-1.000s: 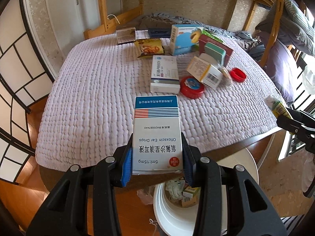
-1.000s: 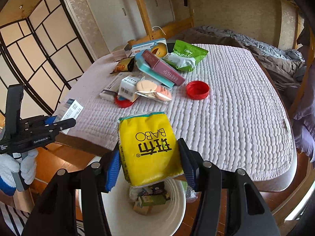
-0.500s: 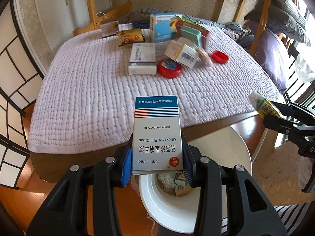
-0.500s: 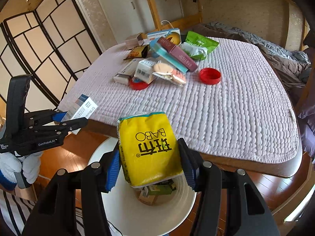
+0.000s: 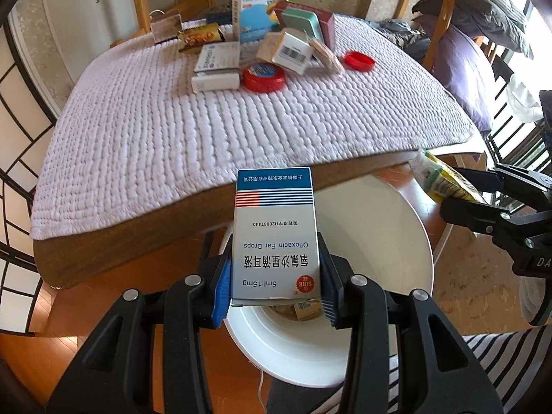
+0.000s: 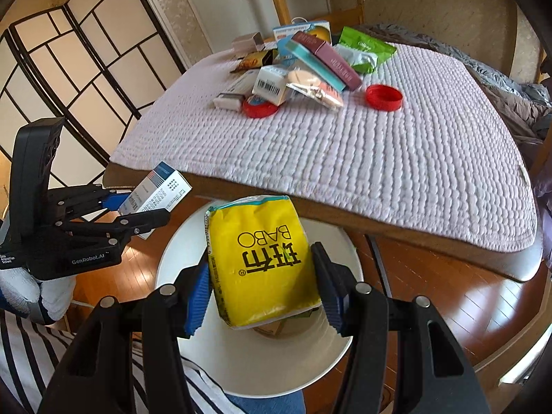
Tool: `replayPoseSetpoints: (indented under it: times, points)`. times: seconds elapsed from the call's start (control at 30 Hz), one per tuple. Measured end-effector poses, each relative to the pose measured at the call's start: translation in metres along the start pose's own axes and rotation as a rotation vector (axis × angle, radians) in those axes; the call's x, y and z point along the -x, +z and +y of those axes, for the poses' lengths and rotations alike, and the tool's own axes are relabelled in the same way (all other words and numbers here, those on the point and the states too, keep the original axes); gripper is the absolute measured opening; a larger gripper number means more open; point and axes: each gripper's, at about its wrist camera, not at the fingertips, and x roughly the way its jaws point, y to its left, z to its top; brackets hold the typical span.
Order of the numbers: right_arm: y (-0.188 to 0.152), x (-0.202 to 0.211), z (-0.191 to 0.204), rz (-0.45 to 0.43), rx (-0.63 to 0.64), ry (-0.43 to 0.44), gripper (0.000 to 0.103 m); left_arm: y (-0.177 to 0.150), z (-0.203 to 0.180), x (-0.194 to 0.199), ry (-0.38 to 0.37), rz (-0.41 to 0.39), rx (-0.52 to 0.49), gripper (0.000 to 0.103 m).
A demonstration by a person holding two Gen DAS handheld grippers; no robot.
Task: Collect trash
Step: 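Carry the Ofloxacin box and yellow bag with both tools over the white bin, then open both tools to drop the Ofloxacin box and yellow bag into the bin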
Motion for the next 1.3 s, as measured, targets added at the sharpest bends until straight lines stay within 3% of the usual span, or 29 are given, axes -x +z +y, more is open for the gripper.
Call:
replayPoseSetpoints:
  times: [0.53,1.3]
  points:
    - [-0.025,-0.024,0.007,0.095,0.010,0.029,0.054,-0.028,-0.021,-0.022,-0.029,0.093,-0.046,0.044]
    - [-0.039,-0.070,0.002,0.159,0.005,-0.007,0.054,-0.043,-0.020,-0.066,0.006,0.166,-0.057,0.044]
